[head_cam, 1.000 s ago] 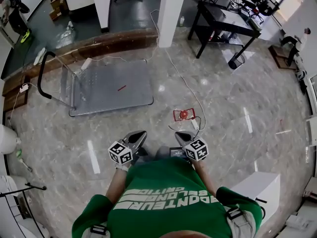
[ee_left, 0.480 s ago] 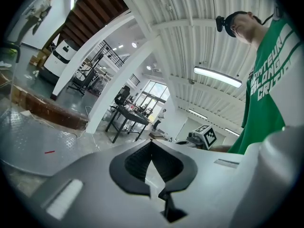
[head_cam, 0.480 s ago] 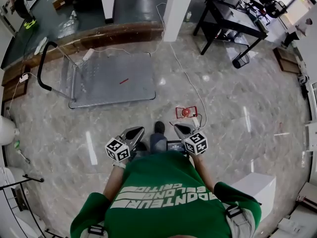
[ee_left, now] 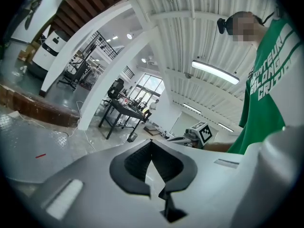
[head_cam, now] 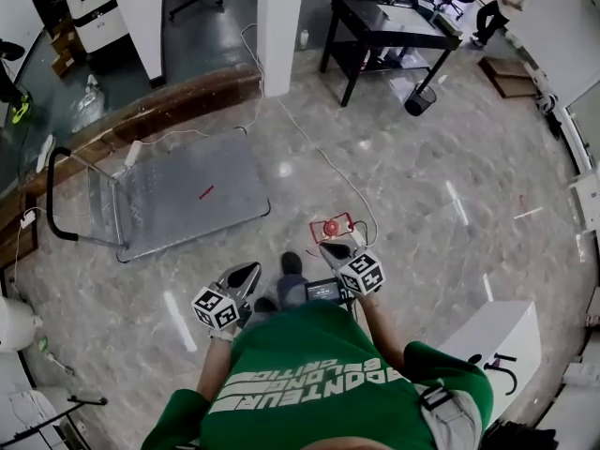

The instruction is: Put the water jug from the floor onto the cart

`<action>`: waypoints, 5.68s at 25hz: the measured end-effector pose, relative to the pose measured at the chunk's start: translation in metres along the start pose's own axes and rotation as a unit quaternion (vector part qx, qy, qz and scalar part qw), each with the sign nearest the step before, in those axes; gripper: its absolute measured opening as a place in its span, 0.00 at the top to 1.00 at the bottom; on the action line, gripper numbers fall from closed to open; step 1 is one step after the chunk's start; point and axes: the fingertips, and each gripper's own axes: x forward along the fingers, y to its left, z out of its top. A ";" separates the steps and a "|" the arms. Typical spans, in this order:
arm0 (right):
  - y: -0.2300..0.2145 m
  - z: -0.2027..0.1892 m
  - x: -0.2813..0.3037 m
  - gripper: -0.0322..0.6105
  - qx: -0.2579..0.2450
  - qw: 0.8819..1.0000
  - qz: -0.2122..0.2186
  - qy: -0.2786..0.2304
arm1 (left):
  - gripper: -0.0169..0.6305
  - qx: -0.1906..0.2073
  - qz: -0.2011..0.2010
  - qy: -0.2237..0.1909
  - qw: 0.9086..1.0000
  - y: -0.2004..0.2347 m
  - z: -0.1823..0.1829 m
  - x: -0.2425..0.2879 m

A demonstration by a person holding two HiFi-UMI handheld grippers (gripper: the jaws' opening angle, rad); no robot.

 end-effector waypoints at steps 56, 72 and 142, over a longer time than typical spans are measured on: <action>-0.248 -0.261 0.166 0.66 0.053 0.956 -0.029 0.287 | 0.96 -0.042 -0.042 0.206 0.977 0.069 -0.060 0.212; -0.267 -0.344 0.211 0.50 0.077 0.932 -0.060 0.349 | 0.96 -0.055 -0.044 0.223 0.972 0.073 -0.084 0.231; -0.176 0.234 0.290 0.48 -0.196 0.979 0.045 0.031 | 0.96 0.026 0.186 -0.054 0.981 0.217 0.154 0.034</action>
